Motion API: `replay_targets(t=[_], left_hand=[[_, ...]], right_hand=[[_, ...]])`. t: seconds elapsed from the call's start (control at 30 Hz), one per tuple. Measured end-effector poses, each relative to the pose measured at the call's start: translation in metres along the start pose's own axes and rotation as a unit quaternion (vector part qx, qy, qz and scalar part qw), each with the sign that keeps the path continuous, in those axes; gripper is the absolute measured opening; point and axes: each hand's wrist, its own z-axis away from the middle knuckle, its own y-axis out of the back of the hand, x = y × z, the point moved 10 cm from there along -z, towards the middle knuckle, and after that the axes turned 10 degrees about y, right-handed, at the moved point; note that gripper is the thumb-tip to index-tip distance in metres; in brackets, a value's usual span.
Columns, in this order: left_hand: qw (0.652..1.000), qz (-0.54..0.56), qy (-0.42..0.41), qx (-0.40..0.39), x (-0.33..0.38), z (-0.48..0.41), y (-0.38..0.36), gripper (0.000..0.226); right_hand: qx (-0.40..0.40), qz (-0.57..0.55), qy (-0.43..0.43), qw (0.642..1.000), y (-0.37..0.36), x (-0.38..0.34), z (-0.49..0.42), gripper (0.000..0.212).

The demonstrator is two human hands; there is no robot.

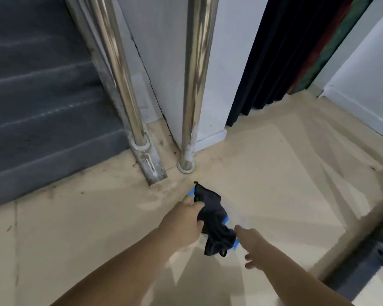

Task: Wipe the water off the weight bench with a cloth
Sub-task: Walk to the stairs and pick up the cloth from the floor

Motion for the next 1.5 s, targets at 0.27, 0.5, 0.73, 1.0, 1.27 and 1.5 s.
replay_targets(t=[0.27, 0.5, 0.73, 1.0, 1.27, 1.5], left_hand=[[0.979, -0.182, -0.01, -0.087, -0.017, -0.122, -0.095, 0.092], [0.993, -0.005, 0.111, 0.03, -0.069, -0.12, -0.073, 0.04], [0.936, 0.264, 0.218, 0.075, -0.099, -0.112, -0.037, 0.028], [0.91, 0.348, 0.22, 0.05, -0.086, -0.109, -0.035, 0.036], [0.808, 0.551, 0.205, 0.026, -0.004, -0.032, 0.029, 0.029], [0.843, 0.507, 0.167, -0.068, 0.114, 0.114, 0.129, 0.032]], right_hand=[[0.102, 0.018, 0.05, 0.993, -0.01, 0.008, -0.131, 0.038], [0.061, -0.064, 0.247, 0.965, -0.035, -0.077, -0.137, 0.056], [0.002, -0.175, 0.028, 0.984, -0.067, -0.031, -0.137, 0.043], [0.032, -0.187, 0.057, 0.98, -0.052, -0.039, -0.147, 0.049], [0.028, -0.222, 0.126, 0.966, -0.008, -0.101, -0.029, 0.058], [-0.149, -0.407, 0.056, 0.9, 0.038, -0.158, 0.19, 0.058]])
